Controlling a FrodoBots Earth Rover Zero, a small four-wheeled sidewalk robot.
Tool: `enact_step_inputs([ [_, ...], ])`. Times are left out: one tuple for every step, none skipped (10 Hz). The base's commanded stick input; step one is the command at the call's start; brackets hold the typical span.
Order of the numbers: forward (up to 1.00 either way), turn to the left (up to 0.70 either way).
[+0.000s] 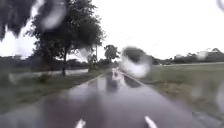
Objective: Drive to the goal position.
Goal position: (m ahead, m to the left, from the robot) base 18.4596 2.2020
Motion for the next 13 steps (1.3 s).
enact_step_inputs([
  [0.85,0.0],
  [0.85,0.0],
  [0.85,0.0],
  [0.85,0.0],
  [0.85,0.0],
  [0.85,0.0],
  [0.85,0.0],
  [0.85,0.0],
  [0.85,0.0],
  [0.85,0.0],
  [0.85,0.0],
  [0.85,0.0],
  [0.85,0.0],
])
